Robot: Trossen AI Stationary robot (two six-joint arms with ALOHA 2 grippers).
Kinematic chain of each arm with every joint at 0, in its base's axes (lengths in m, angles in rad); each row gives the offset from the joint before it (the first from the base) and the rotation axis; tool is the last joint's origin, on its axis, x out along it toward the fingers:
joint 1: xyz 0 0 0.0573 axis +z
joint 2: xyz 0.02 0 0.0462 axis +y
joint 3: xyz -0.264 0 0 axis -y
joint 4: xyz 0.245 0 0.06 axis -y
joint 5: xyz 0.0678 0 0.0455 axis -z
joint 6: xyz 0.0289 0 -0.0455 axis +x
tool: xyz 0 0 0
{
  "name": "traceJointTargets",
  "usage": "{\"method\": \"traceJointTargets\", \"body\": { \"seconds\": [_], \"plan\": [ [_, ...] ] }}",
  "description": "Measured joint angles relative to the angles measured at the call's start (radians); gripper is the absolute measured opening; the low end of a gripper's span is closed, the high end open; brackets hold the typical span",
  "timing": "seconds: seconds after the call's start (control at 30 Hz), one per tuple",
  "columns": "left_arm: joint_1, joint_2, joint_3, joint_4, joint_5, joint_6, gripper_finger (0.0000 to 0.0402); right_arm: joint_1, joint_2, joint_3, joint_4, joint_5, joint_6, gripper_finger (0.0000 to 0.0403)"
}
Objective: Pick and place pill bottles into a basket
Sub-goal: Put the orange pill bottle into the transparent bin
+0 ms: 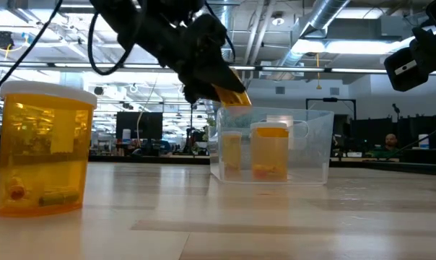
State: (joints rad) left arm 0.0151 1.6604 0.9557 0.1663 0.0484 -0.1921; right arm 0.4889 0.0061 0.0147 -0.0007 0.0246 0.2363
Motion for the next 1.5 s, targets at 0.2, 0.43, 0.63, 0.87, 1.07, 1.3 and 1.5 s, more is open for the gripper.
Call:
{"method": "traceJointTargets", "body": {
  "seconds": [0.2,0.43,0.63,0.87,1.07,1.3,1.5],
  "plan": [
    [0.000,0.046,0.015,-0.044,-0.009,-0.036,0.0176,0.000,0.000,0.000,0.000,0.000,0.000,0.0136],
    [0.005,0.045,0.015,-0.073,-0.027,-0.040,0.0176,0.000,0.000,0.000,0.000,0.000,0.000,0.0136],
    [0.005,0.045,0.015,-0.070,-0.025,-0.039,0.0176,0.000,0.000,0.000,0.000,0.000,0.000,0.0136],
    [-0.012,0.045,0.015,-0.074,-0.011,-0.011,0.0176,0.000,0.000,0.000,0.000,0.000,0.000,0.0136],
    [-0.043,0.045,0.015,-0.090,-0.049,-0.010,0.0176,0.000,0.000,0.000,0.000,0.000,0.000,0.0136],
    [-0.050,0.087,0.018,-0.092,-0.071,-0.003,0.0176,0.000,0.000,0.000,0.000,0.000,0.000,0.0136],
    [-0.040,0.109,0.018,-0.115,-0.081,0.011,0.0175,0.000,0.000,0.000,0.000,0.000,0.000,0.0136]
  ]
}}
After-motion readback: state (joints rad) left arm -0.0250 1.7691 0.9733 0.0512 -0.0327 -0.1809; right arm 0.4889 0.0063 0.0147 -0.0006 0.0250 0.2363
